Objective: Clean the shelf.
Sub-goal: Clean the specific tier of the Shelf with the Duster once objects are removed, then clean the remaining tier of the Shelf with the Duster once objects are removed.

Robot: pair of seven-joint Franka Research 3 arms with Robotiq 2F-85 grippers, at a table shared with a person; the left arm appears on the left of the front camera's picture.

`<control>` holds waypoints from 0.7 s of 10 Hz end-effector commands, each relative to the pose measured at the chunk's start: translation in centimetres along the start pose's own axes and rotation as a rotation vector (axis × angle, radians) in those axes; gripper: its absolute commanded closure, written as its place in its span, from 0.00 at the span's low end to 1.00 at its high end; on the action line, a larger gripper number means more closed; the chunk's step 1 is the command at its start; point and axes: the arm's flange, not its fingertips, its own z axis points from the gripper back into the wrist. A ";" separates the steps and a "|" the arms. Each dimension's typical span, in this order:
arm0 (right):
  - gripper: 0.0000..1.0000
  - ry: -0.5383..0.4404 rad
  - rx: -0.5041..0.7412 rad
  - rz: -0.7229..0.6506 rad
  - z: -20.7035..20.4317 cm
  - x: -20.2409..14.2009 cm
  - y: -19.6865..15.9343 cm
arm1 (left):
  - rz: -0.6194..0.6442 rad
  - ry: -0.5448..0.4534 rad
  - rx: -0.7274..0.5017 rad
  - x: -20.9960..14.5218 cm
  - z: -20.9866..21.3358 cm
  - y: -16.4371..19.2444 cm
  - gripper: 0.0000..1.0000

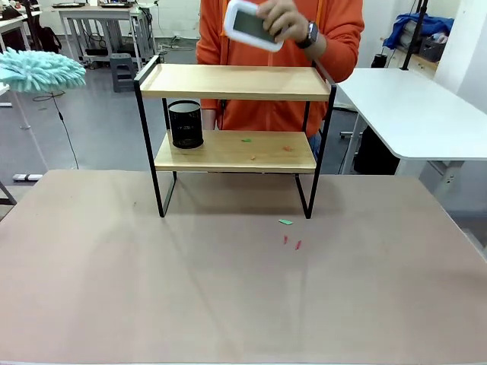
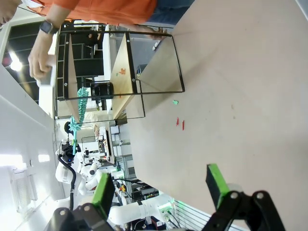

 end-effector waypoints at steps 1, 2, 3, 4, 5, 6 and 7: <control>0.00 -0.012 0.024 0.018 -0.1 0.1 0.2 | -0.016 0.006 -0.049 -0.2 2.9 -0.7 0.88; 0.00 -0.012 0.024 0.018 -0.1 0.1 0.2 | -0.016 0.006 -0.049 -0.2 2.9 -0.7 0.88; 0.00 -0.012 0.024 0.018 -0.1 0.1 0.2 | -0.016 0.006 -0.049 -0.2 2.9 -0.7 0.88; 0.00 -0.012 0.024 0.018 -0.1 0.1 0.2 | -0.016 0.006 -0.049 -0.2 2.9 -0.7 0.88; 0.00 -0.012 0.024 0.018 -0.1 0.1 0.2 | -0.016 0.006 -0.049 -0.2 2.9 -0.7 0.88; 0.00 -0.012 0.024 0.018 -0.1 0.1 0.2 | -0.016 0.006 -0.049 -0.2 2.9 -0.7 0.88; 0.00 -0.012 0.024 0.018 -0.1 0.1 0.2 | -0.016 0.006 -0.049 -0.2 2.9 -0.7 0.88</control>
